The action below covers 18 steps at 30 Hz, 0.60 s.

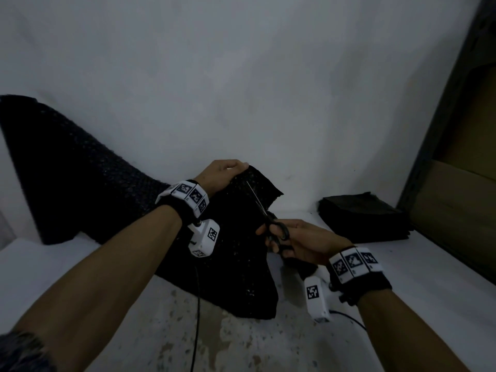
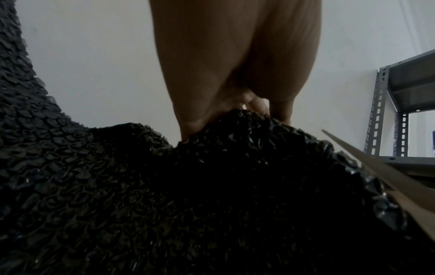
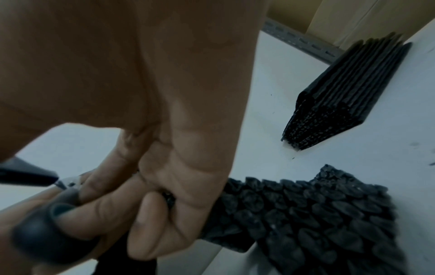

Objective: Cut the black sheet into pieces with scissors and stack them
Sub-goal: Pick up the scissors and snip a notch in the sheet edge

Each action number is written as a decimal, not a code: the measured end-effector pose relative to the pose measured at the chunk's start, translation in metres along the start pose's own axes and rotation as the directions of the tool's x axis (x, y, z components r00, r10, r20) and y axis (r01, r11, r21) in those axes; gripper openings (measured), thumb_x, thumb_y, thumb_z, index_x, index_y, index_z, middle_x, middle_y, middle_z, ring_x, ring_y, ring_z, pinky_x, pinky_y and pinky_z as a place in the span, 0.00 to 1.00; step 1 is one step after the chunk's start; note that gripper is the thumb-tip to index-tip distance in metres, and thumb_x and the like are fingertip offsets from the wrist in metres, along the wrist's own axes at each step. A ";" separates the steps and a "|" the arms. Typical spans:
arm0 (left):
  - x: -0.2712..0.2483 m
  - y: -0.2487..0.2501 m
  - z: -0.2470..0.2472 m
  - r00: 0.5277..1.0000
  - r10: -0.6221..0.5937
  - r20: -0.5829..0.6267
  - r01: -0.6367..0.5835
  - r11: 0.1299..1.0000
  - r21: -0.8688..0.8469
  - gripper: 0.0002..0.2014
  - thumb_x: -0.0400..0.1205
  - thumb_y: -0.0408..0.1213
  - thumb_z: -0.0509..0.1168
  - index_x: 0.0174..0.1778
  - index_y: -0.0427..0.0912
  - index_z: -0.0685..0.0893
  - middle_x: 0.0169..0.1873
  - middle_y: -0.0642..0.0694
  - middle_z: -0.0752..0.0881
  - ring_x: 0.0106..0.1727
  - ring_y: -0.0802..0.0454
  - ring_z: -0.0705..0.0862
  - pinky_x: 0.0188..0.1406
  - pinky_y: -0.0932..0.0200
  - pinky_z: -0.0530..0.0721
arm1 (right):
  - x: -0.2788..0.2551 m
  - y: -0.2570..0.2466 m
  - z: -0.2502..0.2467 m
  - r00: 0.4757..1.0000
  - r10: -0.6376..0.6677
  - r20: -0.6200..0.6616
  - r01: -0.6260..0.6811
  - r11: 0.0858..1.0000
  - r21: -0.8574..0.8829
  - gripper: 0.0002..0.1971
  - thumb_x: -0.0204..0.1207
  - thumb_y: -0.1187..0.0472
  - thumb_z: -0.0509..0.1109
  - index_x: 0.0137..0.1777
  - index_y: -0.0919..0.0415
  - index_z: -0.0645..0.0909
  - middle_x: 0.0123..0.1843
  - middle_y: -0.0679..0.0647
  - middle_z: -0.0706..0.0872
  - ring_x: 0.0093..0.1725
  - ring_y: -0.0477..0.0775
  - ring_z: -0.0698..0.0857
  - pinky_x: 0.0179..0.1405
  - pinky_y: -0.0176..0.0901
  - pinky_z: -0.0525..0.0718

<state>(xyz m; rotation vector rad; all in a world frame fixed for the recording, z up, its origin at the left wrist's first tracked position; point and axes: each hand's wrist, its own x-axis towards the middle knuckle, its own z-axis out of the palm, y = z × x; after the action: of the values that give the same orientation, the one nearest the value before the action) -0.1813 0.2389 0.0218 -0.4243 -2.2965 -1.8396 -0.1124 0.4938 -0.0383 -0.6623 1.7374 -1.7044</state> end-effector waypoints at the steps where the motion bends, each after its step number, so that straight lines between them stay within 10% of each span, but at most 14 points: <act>1: 0.000 -0.001 0.000 1.000 -0.001 0.001 0.001 1.000 -0.005 0.16 0.84 0.47 0.69 0.51 0.35 0.91 0.53 0.38 0.91 0.54 0.47 0.89 0.67 0.47 0.83 | 0.001 0.000 0.000 1.000 -0.004 -0.004 0.004 1.000 -0.010 0.25 0.71 0.42 0.80 0.62 0.57 0.88 0.46 0.55 0.84 0.43 0.49 0.82 0.39 0.36 0.76; 18: -0.005 -0.008 -0.005 1.000 0.001 -0.010 -0.001 1.000 0.001 0.18 0.84 0.50 0.69 0.49 0.38 0.92 0.52 0.40 0.92 0.57 0.42 0.89 0.69 0.40 0.82 | 0.005 0.023 0.011 0.996 -0.069 -0.063 0.062 0.992 -0.108 0.15 0.80 0.54 0.72 0.63 0.61 0.85 0.38 0.55 0.81 0.40 0.46 0.79 0.39 0.41 0.70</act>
<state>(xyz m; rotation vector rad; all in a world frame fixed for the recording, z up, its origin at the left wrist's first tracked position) -0.1793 0.2322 0.0137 -0.4152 -2.2906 -1.8354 -0.1066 0.4842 -0.0618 -0.7238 1.8826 -1.7052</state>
